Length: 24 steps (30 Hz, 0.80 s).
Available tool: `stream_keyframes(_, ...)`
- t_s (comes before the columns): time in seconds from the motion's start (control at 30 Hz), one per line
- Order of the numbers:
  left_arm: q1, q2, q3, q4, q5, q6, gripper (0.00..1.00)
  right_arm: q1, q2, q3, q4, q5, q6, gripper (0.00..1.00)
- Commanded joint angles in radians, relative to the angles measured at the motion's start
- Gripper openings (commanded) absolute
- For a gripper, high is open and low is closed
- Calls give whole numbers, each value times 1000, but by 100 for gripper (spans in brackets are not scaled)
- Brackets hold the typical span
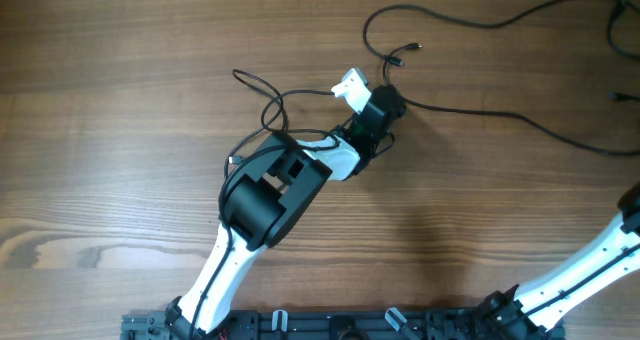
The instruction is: Untangle cables
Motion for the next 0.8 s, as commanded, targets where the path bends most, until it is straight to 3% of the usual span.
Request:
stream_keyframes(0.0, -6, -53, -20, -55, 19, 116, 17, -37, 26, -9, 14, -130, 0, 100)
stream_keyframes(0.13, -6, -113, -20, -149, 18, 181, 4, -48, 21, -9, 18, -177, -1, 100)
stream_keyframes(0.37, -6, -232, -20, -243, 5, 260, 5, -46, -51, -9, 61, -230, -62, 100)
stream_keyframes(0.47, -6, -295, -20, -288, -27, 268, 18, -46, -97, -9, 55, -263, -83, 100)
stream_keyframes(0.5, -6, -317, -20, -298, -30, 303, 30, -46, -113, -9, 56, -288, -87, 100)
stream_keyframes(0.53, -6, -349, -20, -315, -31, 365, 56, -44, -126, -9, 55, -312, -86, 100)
stream_keyframes(0.63, -4, -425, -20, -411, -76, 421, 77, -26, -168, -9, 53, -400, -109, 100)
stream_keyframes(0.67, -1, -454, -20, -461, -100, 421, 93, -16, -185, -9, 42, -420, -130, 100)
stream_keyframes(0.7, 5, -479, -20, -507, -116, 421, 100, -5, -201, -9, 25, -430, -156, 100)
stream_keyframes(0.77, 24, -526, -20, -594, -119, 421, 100, 29, -243, -9, -43, -431, -215, 99)
